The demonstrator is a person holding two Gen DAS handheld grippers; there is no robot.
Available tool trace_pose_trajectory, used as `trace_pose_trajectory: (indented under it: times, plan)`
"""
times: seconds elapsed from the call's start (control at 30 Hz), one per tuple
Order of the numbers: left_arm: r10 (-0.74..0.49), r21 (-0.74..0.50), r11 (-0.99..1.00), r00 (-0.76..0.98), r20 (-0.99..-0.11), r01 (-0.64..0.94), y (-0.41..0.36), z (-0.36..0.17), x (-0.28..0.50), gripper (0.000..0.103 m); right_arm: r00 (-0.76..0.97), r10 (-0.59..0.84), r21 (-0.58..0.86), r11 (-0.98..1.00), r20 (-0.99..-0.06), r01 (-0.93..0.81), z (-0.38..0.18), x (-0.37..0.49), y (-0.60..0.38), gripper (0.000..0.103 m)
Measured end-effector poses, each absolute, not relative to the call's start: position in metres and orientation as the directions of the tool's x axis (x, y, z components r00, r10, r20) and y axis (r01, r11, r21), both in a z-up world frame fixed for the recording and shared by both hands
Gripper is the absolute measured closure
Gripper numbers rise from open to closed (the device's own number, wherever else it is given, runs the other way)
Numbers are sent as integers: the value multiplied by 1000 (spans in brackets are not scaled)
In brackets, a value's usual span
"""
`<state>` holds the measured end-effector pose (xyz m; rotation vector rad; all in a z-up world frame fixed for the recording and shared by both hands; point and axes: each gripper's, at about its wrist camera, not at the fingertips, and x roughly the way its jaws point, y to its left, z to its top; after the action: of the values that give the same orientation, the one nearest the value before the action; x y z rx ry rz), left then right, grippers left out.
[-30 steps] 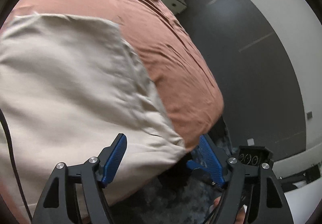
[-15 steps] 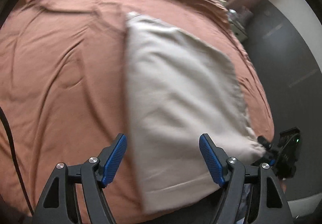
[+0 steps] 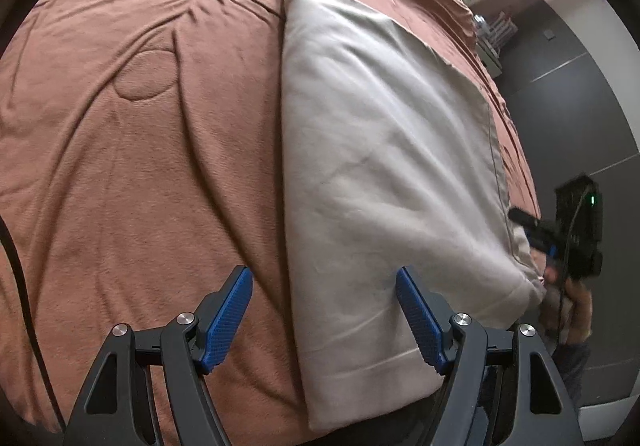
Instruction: Fold large clothes
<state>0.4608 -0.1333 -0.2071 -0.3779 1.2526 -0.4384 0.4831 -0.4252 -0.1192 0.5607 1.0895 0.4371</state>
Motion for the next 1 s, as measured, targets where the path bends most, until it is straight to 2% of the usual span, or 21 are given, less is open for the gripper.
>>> trace_pose_trajectory:
  times: [0.1, 0.2, 0.27, 0.33, 0.4, 0.47, 0.57, 0.8, 1.0]
  plan:
    - [-517, -507, 855, 252, -818, 110, -135, -208, 463, 29, 382, 585, 615, 787, -716, -54, -118, 507, -422, 58]
    - [-524, -517, 850, 247, -815, 100, -136, -211, 464, 36, 377, 562, 593, 804, -736, -41, -121, 523, -418, 64]
    - [-533, -527, 845, 241, -811, 95, -138, -210, 464, 41, 393, 539, 565, 823, -746, -55, -117, 513, -411, 75]
    - [-544, -540, 837, 241, -803, 88, -138, -208, 463, 49, 425, 522, 542, 836, -740, -83, -108, 505, -404, 91]
    - [-534, -529, 844, 241, -810, 90, -138, -205, 462, 56, 464, 505, 517, 849, -728, -111, -95, 497, -398, 100]
    - [-520, -513, 853, 244, -818, 99, -140, -201, 461, 66, 496, 483, 487, 864, -722, -132, -83, 487, -394, 100]
    - [-524, -513, 851, 249, -815, 110, -140, -194, 460, 74, 524, 478, 474, 867, -705, -154, -70, 475, -388, 101]
    - [-545, -519, 838, 251, -800, 166, -158, -177, 456, 75, 537, 442, 481, 874, -719, -75, -98, 448, -418, 101]
    - [-515, -473, 856, 263, -816, 207, -173, -175, 453, 75, 534, 413, 480, 877, -737, -16, -112, 443, -412, 101]
